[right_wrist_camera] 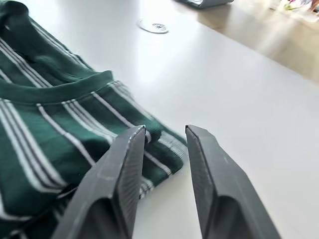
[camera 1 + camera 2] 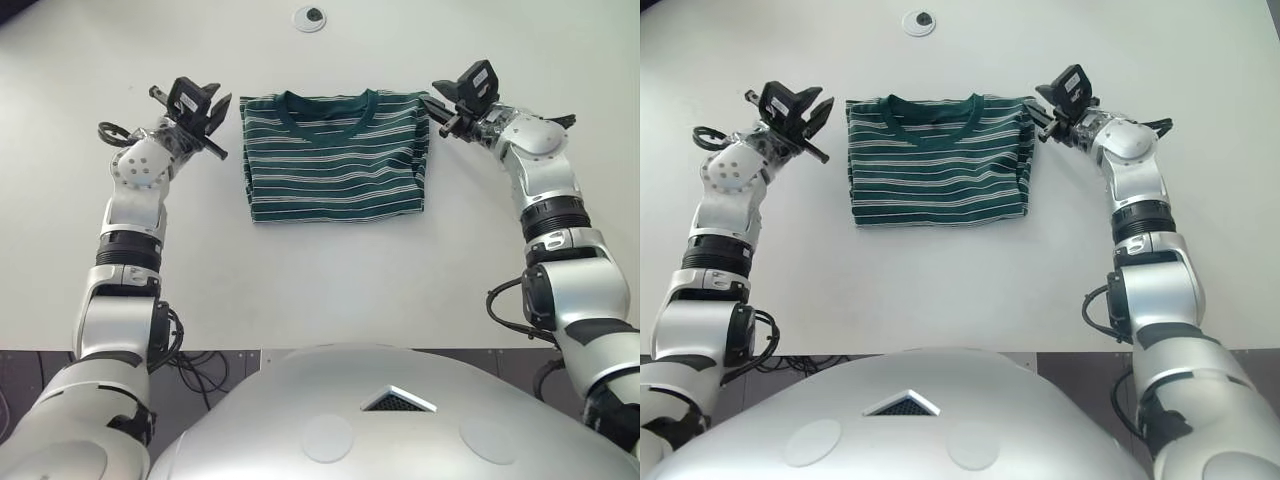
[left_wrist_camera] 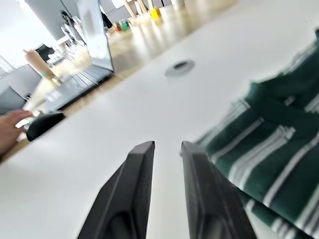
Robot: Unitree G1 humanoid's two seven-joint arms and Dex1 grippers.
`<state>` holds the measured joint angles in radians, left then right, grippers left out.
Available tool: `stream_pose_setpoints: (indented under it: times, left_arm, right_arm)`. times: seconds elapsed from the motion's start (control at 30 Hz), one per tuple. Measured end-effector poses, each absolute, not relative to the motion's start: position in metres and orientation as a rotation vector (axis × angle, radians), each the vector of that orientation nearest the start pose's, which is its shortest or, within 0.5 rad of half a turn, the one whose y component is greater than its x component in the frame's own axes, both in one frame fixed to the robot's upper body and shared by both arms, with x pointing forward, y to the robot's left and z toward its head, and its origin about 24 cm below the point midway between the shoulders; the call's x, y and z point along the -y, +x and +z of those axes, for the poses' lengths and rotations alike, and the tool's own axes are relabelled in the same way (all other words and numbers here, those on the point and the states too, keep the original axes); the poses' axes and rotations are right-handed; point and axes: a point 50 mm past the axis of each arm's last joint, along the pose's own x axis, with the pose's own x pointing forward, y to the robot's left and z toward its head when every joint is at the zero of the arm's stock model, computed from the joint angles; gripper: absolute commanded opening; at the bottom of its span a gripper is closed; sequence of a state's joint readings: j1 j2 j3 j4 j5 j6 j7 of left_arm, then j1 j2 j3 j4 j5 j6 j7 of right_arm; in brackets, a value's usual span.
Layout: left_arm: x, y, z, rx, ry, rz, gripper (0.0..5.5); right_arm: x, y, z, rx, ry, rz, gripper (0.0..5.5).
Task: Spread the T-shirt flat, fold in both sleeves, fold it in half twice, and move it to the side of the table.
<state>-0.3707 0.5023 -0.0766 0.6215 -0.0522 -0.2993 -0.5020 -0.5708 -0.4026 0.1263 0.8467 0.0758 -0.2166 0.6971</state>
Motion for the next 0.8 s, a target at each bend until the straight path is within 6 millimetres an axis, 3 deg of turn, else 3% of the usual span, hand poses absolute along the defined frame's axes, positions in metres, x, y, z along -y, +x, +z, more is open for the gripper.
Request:
stream_pose_setpoints:
  times: [0.03,0.1,0.17,0.23,0.37,0.47,0.5,0.53,0.57,0.63,0.67,0.7,0.73,0.8]
  left_arm:
    - [-0.224,0.306,0.06,0.003,0.473,-0.538,0.95]
    - [-0.206,0.29,0.061,0.057,0.494,-0.699,0.95]
    - [-0.194,0.274,0.043,0.0,0.594,-0.827,0.95]
    - [-0.198,0.268,0.026,-0.089,0.796,-0.878,0.95]
    - [-0.197,0.284,0.031,-0.042,1.191,-0.947,0.95]
    - [-0.187,0.295,0.035,0.053,1.439,-1.028,0.95]
    - [-0.184,0.3,0.037,0.087,1.516,-1.046,0.95]
    - [-0.174,0.316,0.043,0.18,1.765,-1.107,0.95]
    - [-0.168,0.326,0.048,0.253,1.966,-1.148,0.95]
    - [-0.154,0.35,0.065,0.44,2.348,-1.224,0.95]
    - [-0.146,0.359,0.076,0.536,2.44,-1.229,0.95]
    - [-0.137,0.367,0.09,0.639,2.474,-1.197,0.95]
    - [-0.133,0.37,0.098,0.7,2.454,-1.174,0.95]
    - [-0.138,0.372,0.105,0.717,2.323,-1.111,0.95]
  right_arm:
    - [0.188,0.334,0.05,-0.148,-0.36,0.748,1.48]
    - [0.176,0.325,0.049,-0.117,-0.448,0.841,1.48]
    - [0.171,0.313,0.037,-0.148,-0.606,0.918,1.48]
    - [0.178,0.306,0.03,-0.182,-0.738,0.953,1.48]
    - [0.176,0.303,0.033,-0.166,-0.894,1.018,1.48]
    - [0.17,0.294,0.041,-0.17,-0.984,1.17,1.48]
    - [0.165,0.287,0.043,-0.172,-0.978,1.242,1.48]
    - [0.138,0.257,0.042,-0.192,-0.857,1.48,1.48]
    - [0.11,0.239,0.039,-0.178,-0.754,1.605,1.48]
    - [0.054,0.216,0.043,-0.126,-0.61,1.746,1.48]
    - [0.036,0.217,0.048,-0.084,-0.574,1.72,1.48]
    - [0.026,0.223,0.057,-0.044,-0.561,1.672,1.48]
    - [0.029,0.229,0.06,-0.048,-0.554,1.623,1.48]
    - [0.049,0.241,0.064,-0.069,-0.511,1.524,1.48]
